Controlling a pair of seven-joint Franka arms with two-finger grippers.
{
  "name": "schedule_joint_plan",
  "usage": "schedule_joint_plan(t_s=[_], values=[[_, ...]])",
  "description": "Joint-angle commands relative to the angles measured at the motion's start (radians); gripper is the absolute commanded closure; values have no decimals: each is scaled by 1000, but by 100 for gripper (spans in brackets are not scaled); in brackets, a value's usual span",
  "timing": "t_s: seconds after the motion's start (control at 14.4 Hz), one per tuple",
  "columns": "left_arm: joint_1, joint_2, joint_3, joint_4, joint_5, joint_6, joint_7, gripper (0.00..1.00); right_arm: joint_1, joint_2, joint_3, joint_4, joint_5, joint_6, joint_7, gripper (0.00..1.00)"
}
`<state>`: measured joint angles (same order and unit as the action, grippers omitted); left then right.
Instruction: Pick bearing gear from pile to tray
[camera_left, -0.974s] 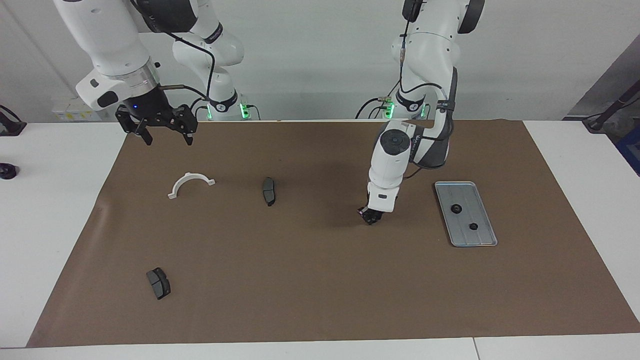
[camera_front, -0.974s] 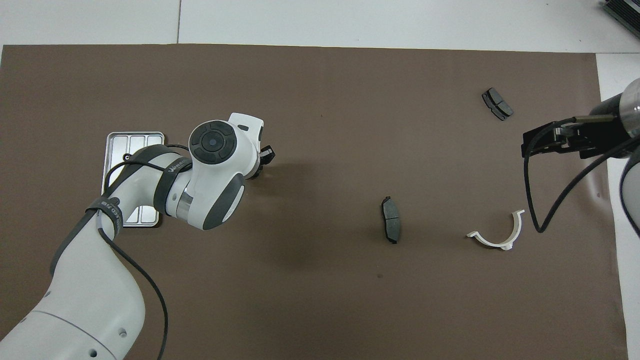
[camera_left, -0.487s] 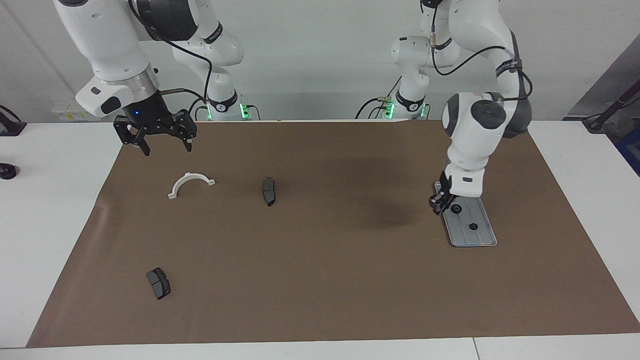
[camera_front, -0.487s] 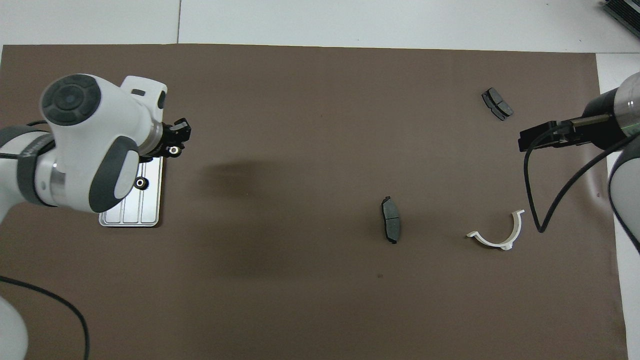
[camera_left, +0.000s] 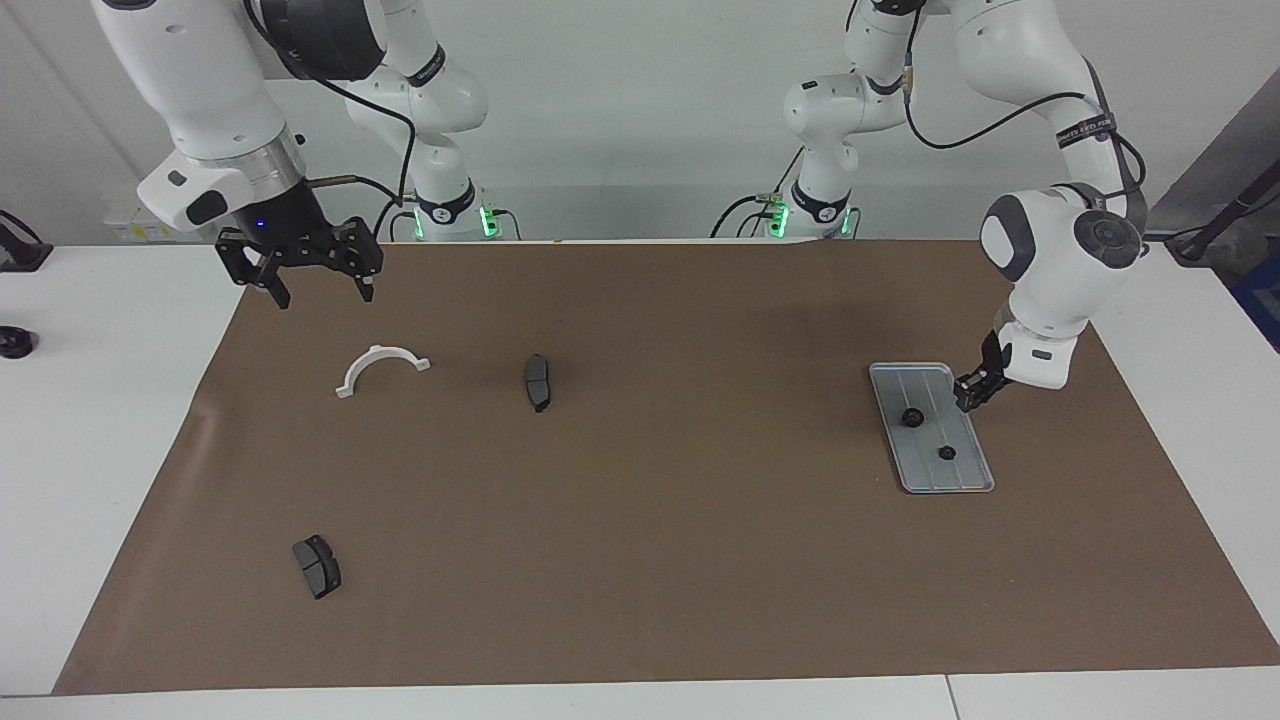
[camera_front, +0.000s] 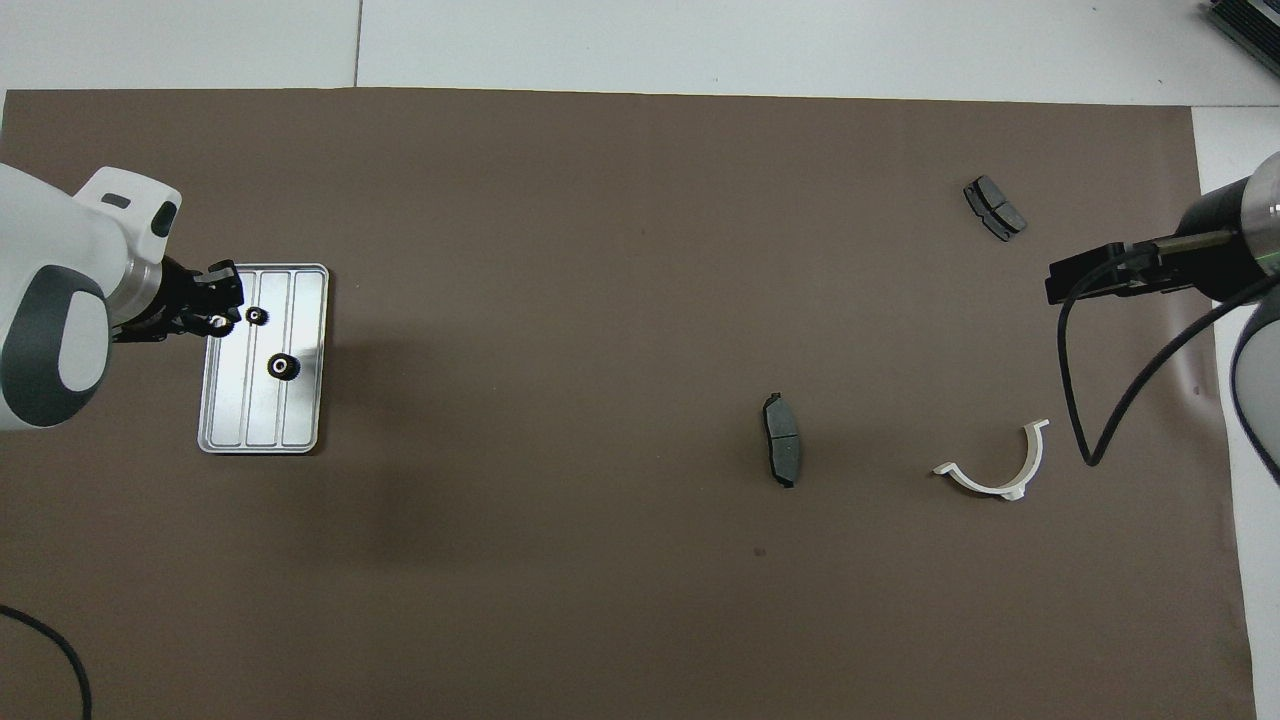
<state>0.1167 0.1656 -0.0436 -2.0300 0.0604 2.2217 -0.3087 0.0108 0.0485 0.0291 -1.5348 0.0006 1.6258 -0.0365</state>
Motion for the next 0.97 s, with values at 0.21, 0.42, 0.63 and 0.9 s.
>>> schedule_joint_plan(t_s=[0.21,0.42,0.63,0.9], values=[[6,-72,-12,-240,-11,186,22,86,-20,-36,6,-33,21,-24,-29,0],[6,-72,-12,-262,-11,208,25,1,-23,-36,6,-33,21,-24,-33,0],[5,-61,-13,-202,-10,188,90,0,-22,-36,8,-33,21,-24,-37,0],[-3,-61,-16,6,-8,-46,282,0,-23,-36,8,-33,21,-23,-39,0]])
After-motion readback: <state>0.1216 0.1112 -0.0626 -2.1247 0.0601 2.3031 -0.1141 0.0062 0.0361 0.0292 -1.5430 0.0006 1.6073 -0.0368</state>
